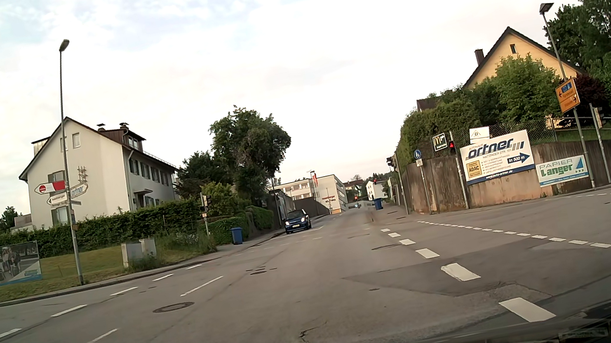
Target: Follow the waypoints while adhering to traffic rules and regulations
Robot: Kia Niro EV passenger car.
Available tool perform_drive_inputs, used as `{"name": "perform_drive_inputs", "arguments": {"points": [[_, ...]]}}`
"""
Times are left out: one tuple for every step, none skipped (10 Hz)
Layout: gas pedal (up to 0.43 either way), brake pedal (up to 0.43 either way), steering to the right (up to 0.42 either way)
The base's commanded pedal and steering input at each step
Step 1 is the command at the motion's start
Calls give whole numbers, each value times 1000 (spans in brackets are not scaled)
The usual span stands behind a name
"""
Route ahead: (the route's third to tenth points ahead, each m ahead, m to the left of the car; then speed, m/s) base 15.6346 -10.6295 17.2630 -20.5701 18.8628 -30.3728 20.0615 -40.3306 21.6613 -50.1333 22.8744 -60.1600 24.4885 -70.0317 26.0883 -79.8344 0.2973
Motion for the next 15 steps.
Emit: {"name": "perform_drive_inputs", "arguments": {"points": [[130,0,127],[130,0,143],[138,0,159],[150,0,172],[177,0,182],[189,0,194],[197,0,206],[197,0,212],[197,0,212],[197,0,210],[209,0,207],[220,0,204],[248,0,199],[268,0,197],[287,0,197]]}}
